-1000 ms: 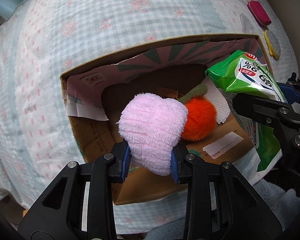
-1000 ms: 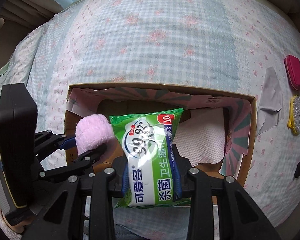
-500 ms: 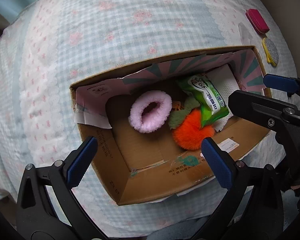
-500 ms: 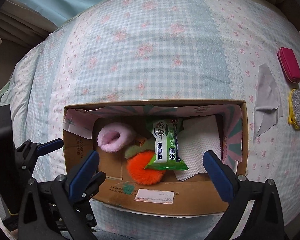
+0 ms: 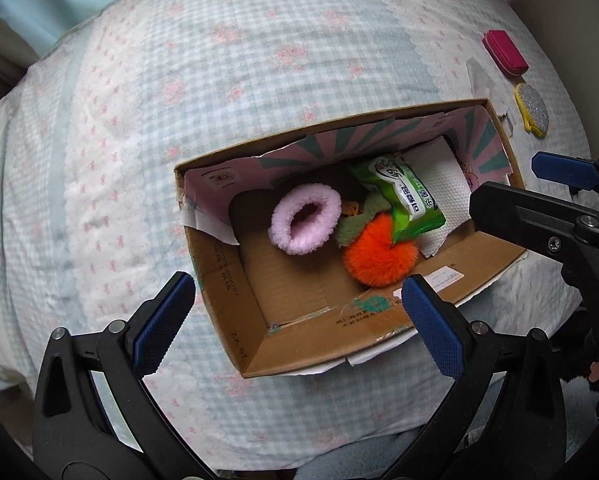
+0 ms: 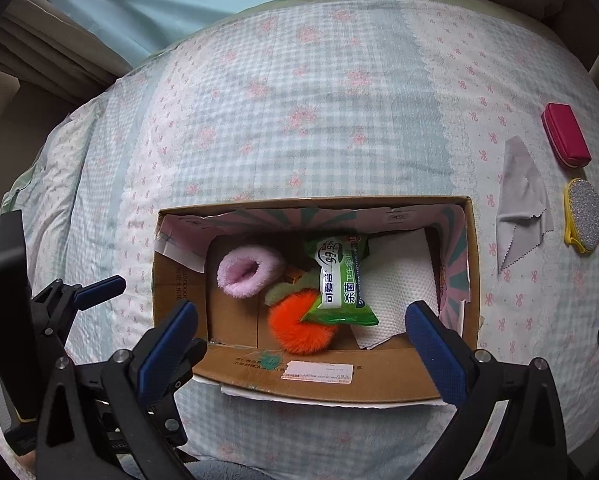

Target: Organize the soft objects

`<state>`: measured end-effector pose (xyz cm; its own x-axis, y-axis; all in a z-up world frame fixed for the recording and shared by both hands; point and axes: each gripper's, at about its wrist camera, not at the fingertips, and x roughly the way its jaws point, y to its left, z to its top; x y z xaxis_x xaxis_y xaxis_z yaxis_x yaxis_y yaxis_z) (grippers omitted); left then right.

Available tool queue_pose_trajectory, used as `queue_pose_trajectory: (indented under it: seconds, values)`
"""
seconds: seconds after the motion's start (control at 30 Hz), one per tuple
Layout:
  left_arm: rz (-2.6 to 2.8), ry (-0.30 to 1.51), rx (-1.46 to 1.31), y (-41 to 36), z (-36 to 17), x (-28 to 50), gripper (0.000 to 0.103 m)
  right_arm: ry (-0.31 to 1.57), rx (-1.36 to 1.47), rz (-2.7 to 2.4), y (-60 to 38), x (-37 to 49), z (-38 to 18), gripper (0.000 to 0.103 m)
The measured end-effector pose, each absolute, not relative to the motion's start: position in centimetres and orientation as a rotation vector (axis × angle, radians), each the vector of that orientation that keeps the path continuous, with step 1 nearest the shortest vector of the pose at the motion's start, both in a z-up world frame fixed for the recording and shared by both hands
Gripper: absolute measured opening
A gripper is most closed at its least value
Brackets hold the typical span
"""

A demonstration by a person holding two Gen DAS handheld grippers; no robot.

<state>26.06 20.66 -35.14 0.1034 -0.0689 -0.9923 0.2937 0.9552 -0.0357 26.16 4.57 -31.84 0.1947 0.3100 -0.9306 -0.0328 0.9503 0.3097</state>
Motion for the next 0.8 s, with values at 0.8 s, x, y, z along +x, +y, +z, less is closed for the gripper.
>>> queue_pose_trajectory:
  seconds: [0.8]
  values:
    - [-0.256, 1.128, 0.125, 9.6, -20.7, 17.0, 0.103, 1.022, 0.161, 0.026, -13.6, 12.4, -17.3, 0.103]
